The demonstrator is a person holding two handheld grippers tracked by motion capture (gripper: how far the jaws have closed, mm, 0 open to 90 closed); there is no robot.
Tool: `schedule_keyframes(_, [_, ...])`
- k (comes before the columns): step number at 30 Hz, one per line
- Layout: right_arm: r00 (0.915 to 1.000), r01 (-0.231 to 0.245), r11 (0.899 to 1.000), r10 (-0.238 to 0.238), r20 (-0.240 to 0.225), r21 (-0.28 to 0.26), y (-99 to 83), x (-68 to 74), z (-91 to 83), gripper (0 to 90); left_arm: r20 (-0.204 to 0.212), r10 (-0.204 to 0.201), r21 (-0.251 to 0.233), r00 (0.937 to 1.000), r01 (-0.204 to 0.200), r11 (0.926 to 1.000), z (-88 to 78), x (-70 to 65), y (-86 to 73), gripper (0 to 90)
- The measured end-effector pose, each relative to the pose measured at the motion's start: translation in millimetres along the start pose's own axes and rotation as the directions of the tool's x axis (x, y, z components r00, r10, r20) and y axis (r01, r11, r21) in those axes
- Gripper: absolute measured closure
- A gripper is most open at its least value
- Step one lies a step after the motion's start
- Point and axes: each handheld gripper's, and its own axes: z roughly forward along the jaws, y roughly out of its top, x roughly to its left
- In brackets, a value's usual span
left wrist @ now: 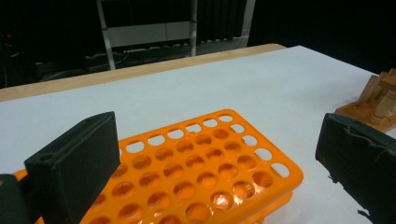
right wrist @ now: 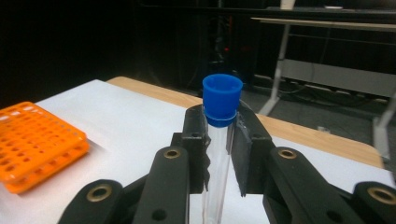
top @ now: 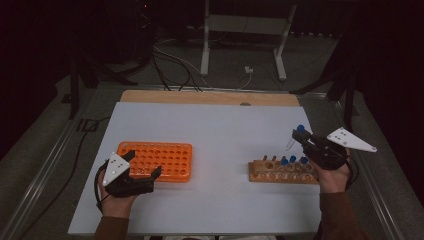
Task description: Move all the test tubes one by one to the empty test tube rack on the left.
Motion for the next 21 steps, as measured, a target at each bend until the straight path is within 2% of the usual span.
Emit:
schedule_keyframes(7, [0.9988,-0.008,1.000,0.008,-0.047,0.009,3.5,21.9,19.9,76.7,0.015,0.004,-0.003,0.9999,-0.004,1.0000,9.5,-6.4,7.0,0.7])
schedule_keyframes(11, [0.9967,0.008,1.000,-0.006,-0.082,0.023,4.4,39.0,31.1,76.7,0.033,0.007,-0.009,0.9994,-0.007,0.9999,16.0,-12.2,11.6,0.7])
schedule_keyframes(21, [0.9851,0.038,0.999,-0.031,-0.169,0.038,8.4,77.4,59.4,76.7,0.092,0.011,-0.019,0.9957,-0.010,0.9998,34.4,-27.9,21.1,0.7])
